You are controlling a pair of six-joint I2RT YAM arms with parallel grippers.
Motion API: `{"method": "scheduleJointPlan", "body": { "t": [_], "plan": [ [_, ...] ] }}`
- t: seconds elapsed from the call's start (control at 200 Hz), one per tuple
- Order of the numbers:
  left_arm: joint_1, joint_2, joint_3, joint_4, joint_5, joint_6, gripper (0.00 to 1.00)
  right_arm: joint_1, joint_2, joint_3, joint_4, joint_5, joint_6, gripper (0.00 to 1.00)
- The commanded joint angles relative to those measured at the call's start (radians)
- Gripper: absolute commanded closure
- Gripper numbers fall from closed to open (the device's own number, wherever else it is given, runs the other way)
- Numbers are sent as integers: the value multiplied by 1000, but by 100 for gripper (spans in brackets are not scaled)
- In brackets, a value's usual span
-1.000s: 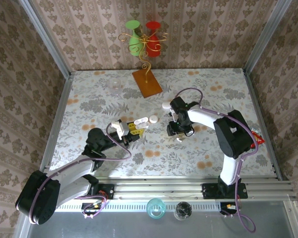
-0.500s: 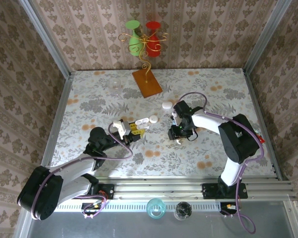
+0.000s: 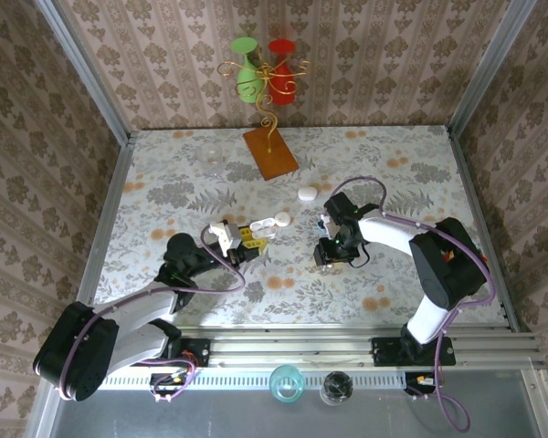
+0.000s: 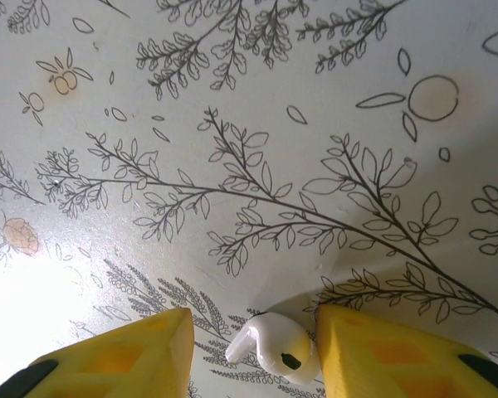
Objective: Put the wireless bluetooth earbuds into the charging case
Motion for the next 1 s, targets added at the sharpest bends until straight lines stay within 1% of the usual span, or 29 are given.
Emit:
{"method": "scheduleJointPlan", "body": {
  "t": [0.0,0.13,0.41,0.535,0.65,0.675,0.78,0.84,0.855,0.915,0.995],
  "plan": [
    [9,9,23,51,23,1,95,2,-24,-29,-55,-40,18,58],
    [9,12,20,54,24,0,95,2,-28,-37,-49,-46,22,61],
    [9,17,16,58,22,3,95,-1,-30,-41,-36,-22,24,75],
    [9,25,17,59,19,5,95,1,-50,-35,-20,2,24,78],
    [9,45,18,58,17,3,95,5,-123,-47,15,53,-11,79],
    [9,51,18,58,18,1,95,8,-144,-52,54,68,-22,79],
    [9,70,23,52,17,2,94,24,-246,-74,121,129,-69,80],
    [9,80,38,15,34,7,93,42,-295,-81,153,174,-113,80],
    [9,83,43,2,39,9,93,49,-332,-81,161,188,-126,80],
    [9,97,57,-28,53,13,93,74,-399,-84,197,246,-183,80],
    [9,121,69,-34,70,0,93,100,-474,-86,249,277,-255,82]
  ]
}}
